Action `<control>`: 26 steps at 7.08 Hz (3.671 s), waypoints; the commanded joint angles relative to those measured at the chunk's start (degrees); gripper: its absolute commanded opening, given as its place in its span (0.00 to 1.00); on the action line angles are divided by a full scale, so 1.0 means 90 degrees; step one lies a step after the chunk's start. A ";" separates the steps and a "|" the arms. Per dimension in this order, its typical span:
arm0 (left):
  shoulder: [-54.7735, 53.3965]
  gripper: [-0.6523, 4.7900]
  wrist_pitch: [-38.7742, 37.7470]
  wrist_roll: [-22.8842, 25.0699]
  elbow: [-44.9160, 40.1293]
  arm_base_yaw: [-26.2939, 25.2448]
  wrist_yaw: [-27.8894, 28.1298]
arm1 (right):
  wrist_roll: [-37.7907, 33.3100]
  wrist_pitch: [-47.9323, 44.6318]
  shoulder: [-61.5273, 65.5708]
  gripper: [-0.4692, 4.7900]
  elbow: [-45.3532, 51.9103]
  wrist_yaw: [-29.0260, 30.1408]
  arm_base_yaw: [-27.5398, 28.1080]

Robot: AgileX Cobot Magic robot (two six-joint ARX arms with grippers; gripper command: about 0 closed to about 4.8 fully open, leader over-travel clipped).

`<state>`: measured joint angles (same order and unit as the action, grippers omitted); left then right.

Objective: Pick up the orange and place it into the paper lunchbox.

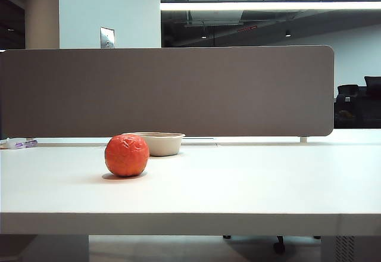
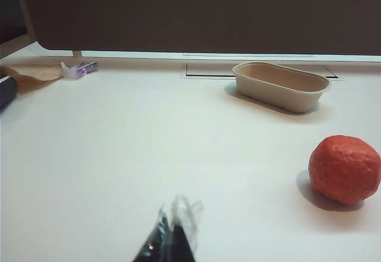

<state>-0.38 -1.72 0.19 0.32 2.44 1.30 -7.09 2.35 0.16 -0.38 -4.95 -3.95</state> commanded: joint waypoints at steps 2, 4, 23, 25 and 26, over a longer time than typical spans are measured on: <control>0.0022 0.11 0.0214 -0.0104 0.0007 -0.0002 0.0022 | -0.0185 -0.0075 -0.0002 0.08 -0.0420 -0.0053 -0.0002; 0.0022 0.11 0.0338 -0.0614 0.0049 -0.0002 0.0046 | -0.0182 0.0306 0.0158 0.08 -0.1229 -0.0073 -0.0005; -0.6203 0.11 -0.1610 -0.0277 0.6744 0.0010 -0.2076 | -0.0100 -0.3381 1.4134 0.96 -0.8612 0.0729 -0.4284; -0.6203 0.11 -0.1613 -0.0272 0.6744 0.0010 -0.2076 | -0.0092 -0.3388 1.4066 0.47 -0.8614 0.0729 -0.4272; -0.6203 0.11 -0.1610 -0.0270 0.6744 0.0007 -0.2076 | -0.0085 -0.3388 1.4005 0.47 -0.8614 0.0726 -0.4250</control>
<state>-56.34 -16.80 -2.39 60.75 2.52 -17.19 -7.90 -27.07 127.46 -77.58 1.54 -42.37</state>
